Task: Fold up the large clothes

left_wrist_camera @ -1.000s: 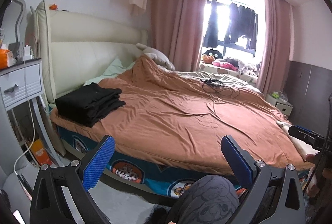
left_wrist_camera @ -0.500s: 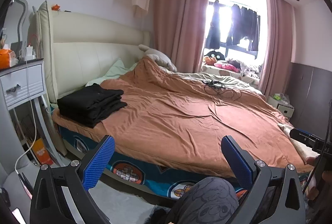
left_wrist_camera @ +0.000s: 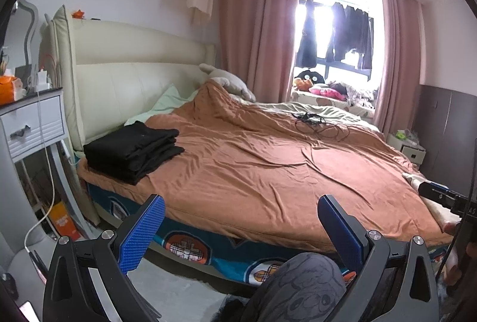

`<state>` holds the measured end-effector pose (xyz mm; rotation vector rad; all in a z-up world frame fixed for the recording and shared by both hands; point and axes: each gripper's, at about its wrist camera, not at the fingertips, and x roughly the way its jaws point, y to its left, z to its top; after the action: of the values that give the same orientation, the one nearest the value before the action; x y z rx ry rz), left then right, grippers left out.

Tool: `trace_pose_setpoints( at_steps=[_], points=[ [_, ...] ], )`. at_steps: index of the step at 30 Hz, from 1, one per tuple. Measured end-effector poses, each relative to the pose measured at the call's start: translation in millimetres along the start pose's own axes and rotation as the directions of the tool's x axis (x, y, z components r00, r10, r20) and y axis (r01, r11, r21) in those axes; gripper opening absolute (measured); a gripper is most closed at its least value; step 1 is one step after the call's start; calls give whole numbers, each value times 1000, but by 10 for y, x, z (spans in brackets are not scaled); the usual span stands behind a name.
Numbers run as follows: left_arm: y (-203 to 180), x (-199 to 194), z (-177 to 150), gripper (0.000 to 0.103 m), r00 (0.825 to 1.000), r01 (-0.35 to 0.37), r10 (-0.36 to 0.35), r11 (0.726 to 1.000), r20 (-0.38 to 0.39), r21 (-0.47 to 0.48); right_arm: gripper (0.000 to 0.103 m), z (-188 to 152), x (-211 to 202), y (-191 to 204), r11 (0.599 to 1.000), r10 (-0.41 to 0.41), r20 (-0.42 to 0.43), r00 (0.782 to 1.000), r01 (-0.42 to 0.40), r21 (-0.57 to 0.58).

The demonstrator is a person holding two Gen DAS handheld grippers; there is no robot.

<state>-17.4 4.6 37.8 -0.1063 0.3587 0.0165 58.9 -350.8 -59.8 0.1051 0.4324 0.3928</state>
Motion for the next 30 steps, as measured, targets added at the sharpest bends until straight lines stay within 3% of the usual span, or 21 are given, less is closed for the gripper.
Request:
trace_pose_setpoints(
  at_steps=[30],
  points=[
    [-11,-20,-7,102,1000,5,-5,1000,-4,8,102,11,-75,-54,1000,-14,5,1000,14,0]
  ],
)
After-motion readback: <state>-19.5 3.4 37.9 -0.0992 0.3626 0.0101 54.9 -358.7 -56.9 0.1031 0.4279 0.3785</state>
